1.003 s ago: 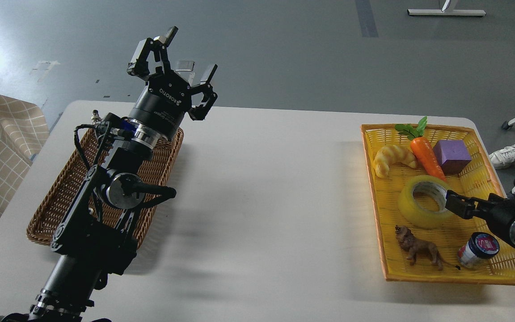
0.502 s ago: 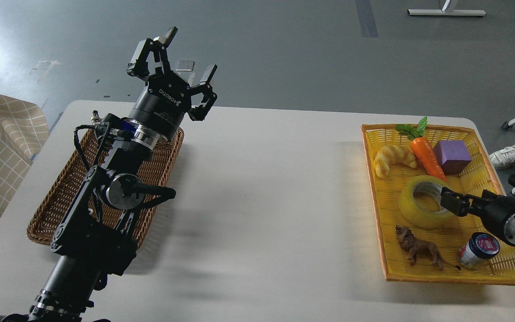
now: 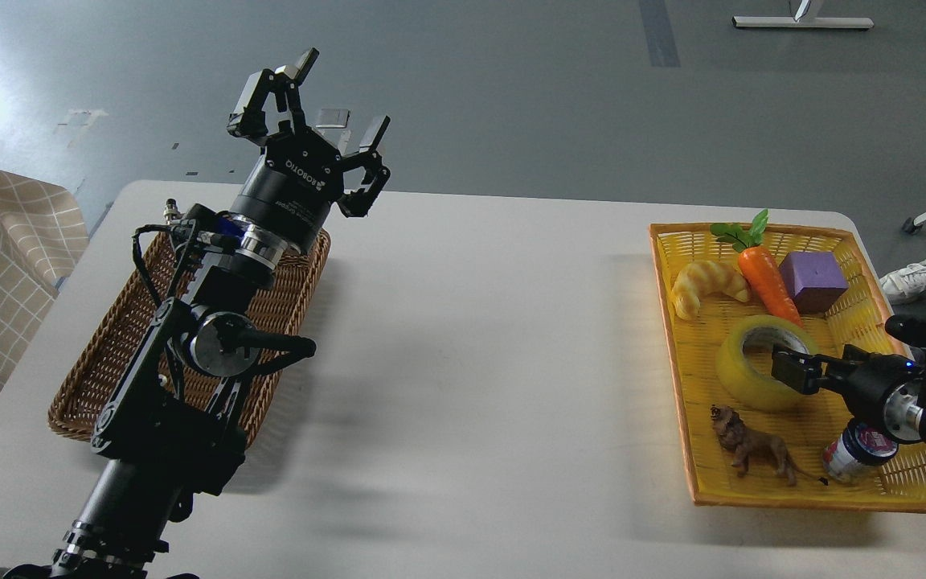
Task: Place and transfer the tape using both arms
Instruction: 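Reach the right gripper into the yellow tape roll's hole, then close the right gripper on the yellow tape roll's rim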
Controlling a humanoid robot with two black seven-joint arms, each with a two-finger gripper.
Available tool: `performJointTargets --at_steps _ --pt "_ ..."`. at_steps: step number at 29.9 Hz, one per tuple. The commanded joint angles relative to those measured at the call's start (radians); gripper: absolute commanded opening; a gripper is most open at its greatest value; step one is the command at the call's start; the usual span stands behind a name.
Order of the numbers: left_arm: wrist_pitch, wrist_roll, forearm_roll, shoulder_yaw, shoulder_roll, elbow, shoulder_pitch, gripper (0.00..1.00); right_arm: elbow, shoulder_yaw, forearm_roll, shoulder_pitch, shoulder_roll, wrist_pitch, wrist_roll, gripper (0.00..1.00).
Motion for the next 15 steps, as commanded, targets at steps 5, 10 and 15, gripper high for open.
performJointTargets --at_steps 5,10,15 --pt "-0.004 0.000 0.000 0.000 0.000 0.005 -0.002 0.98 0.001 -0.001 0.000 0.002 0.002 -0.002 -0.043 0.87" --pt "-0.004 0.000 0.000 0.000 0.000 0.005 -0.002 0.98 0.003 0.001 0.000 0.006 0.009 -0.007 -0.063 0.79" --pt "-0.004 0.000 0.000 -0.001 0.000 0.005 -0.004 0.98 0.003 -0.002 0.000 0.006 0.024 -0.007 -0.063 0.79"
